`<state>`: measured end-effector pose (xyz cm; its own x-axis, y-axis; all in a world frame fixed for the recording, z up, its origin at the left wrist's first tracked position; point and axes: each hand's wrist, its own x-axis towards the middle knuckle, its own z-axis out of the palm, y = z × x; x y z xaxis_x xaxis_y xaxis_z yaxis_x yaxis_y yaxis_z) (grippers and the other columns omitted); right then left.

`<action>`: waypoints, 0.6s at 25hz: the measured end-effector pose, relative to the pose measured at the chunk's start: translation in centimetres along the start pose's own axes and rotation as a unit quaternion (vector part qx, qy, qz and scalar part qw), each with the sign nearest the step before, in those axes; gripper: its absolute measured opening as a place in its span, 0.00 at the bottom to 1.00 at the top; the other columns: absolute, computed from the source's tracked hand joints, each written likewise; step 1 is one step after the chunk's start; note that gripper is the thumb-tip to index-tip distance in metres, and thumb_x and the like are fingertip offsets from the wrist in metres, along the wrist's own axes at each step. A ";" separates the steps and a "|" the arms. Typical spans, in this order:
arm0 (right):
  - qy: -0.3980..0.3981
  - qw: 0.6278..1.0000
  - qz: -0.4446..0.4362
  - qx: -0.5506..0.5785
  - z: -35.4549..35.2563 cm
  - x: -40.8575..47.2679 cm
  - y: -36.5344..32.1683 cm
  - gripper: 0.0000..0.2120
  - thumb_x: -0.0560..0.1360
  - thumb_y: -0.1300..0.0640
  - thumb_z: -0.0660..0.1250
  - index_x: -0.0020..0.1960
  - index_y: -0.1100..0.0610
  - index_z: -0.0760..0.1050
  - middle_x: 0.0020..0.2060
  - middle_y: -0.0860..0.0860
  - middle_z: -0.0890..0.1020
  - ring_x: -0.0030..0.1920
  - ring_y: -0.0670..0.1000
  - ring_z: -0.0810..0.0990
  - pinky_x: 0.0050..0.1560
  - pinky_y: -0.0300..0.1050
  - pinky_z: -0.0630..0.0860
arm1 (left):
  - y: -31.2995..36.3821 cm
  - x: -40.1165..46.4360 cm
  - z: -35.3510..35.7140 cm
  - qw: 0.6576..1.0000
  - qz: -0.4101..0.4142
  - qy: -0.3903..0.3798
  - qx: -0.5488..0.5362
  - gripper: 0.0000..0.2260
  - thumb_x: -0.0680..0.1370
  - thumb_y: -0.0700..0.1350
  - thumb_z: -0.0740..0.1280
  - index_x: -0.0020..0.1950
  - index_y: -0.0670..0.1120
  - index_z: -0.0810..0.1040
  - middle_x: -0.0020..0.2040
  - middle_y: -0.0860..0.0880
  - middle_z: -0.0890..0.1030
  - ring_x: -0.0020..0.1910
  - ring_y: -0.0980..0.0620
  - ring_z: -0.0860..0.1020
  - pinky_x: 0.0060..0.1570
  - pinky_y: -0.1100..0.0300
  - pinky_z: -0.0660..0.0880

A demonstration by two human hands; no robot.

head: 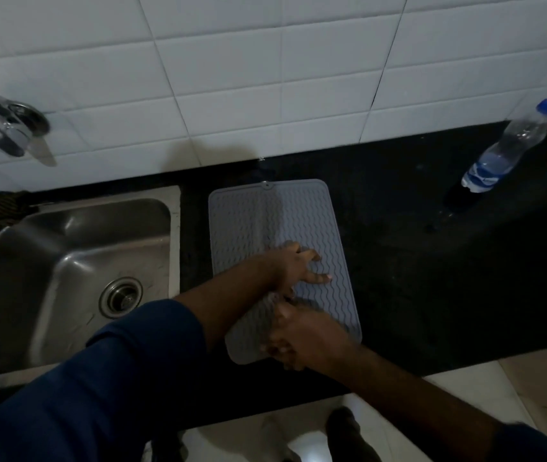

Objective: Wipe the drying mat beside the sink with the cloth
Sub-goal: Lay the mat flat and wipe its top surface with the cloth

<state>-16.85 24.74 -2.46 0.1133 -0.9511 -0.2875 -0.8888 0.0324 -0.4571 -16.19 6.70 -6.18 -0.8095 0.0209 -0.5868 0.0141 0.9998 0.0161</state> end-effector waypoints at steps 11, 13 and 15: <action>0.086 0.990 0.111 0.021 1.5 -5.4 3.2 0.17 0.81 0.46 0.61 0.69 0.41 0.69 0.67 0.45 0.67 0.62 0.46 0.72 0.62 0.38 0.72 | -0.8 -1.1 2.6 0.992 0.007 0.089 -0.091 0.36 0.76 0.58 0.69 0.80 0.58 0.55 0.82 0.49 0.49 0.77 0.40 0.54 0.74 0.44 0.50; 0.114 0.991 0.065 0.029 1.9 -3.2 1.4 0.18 0.80 0.45 0.64 0.69 0.40 0.69 0.67 0.46 0.69 0.60 0.46 0.74 0.60 0.29 0.68 | -0.8 -2.0 3.2 0.976 -0.056 0.162 -0.135 0.38 0.75 0.58 0.70 0.80 0.56 0.55 0.82 0.48 0.50 0.78 0.44 0.50 0.75 0.46 0.48; 0.092 0.995 0.049 -0.009 2.8 -1.3 1.6 0.21 0.74 0.44 0.69 0.66 0.40 0.71 0.68 0.49 0.70 0.62 0.51 0.76 0.61 0.38 0.73 | 0.2 -3.6 4.7 0.913 -0.189 0.282 -0.225 0.35 0.78 0.58 0.66 0.80 0.54 0.54 0.81 0.49 0.52 0.79 0.48 0.49 0.77 0.47 0.48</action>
<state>-17.21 26.93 -5.18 -0.0560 -0.9836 -0.1714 -0.8995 0.1242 -0.4189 -10.51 6.84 -7.86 -0.8818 -0.4582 -0.1118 -0.4693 0.8289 0.3044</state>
